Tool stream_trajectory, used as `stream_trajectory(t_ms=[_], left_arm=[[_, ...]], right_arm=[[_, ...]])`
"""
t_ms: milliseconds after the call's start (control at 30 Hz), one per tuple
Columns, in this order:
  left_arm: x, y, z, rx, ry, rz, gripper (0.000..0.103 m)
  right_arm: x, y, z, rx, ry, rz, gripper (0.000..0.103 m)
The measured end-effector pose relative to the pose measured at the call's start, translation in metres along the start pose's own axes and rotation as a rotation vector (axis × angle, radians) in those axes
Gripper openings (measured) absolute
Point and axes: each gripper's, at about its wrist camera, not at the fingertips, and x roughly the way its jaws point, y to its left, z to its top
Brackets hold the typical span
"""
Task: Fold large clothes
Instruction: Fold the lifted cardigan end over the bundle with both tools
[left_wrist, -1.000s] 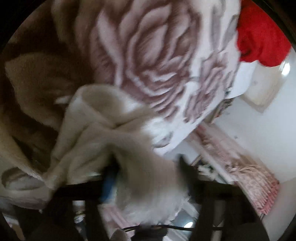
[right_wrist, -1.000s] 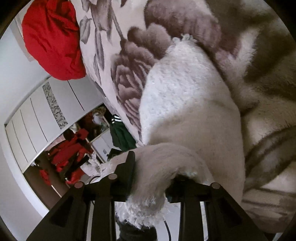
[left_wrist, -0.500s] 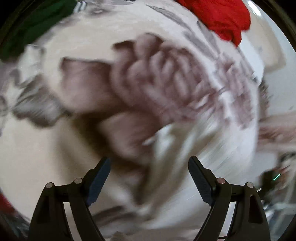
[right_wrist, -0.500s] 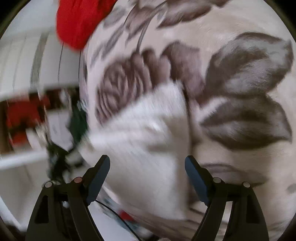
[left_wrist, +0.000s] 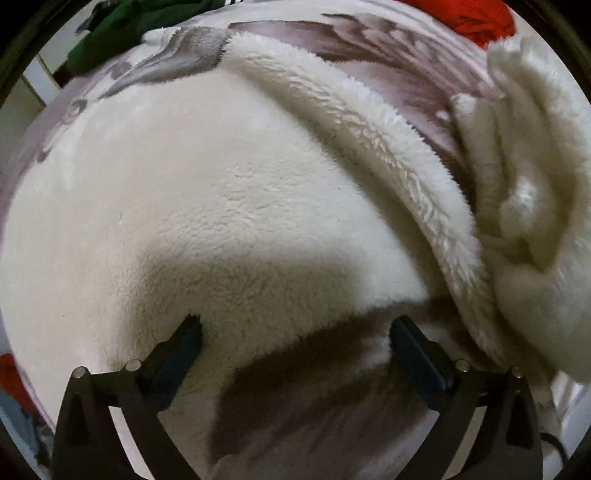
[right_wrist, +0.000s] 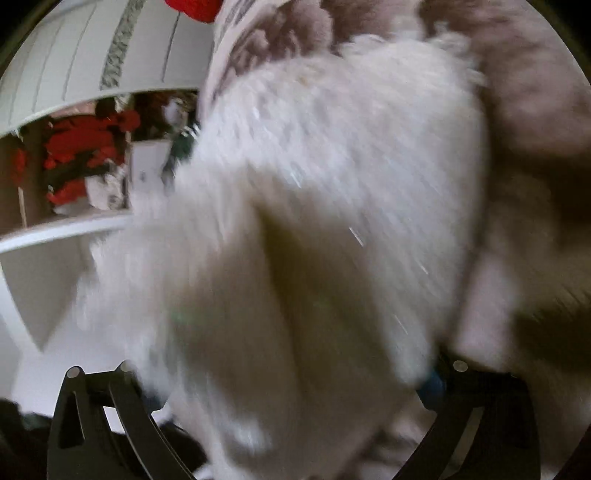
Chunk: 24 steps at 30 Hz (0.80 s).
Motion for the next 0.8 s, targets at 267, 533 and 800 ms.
stream_trajectory(t_ms=[267,533,800], left_arm=[[0.004,-0.003,0.021,-0.060,0.081,0.040,0.103],[-0.087,0.004,0.039,-0.007,0.001,0.105,0.103],[-0.132,-0.068,0.019,0.201,-0.096,0.091,0.103]], right_arm=[[-0.030,0.004,-0.050,0.251,-0.292,0.011,0.051],[-0.028,-0.015,-0.323,0.843,-0.616,0.152,0.049],[-0.041,-0.022,-0.365,0.857,-0.342,0.062,0.063]])
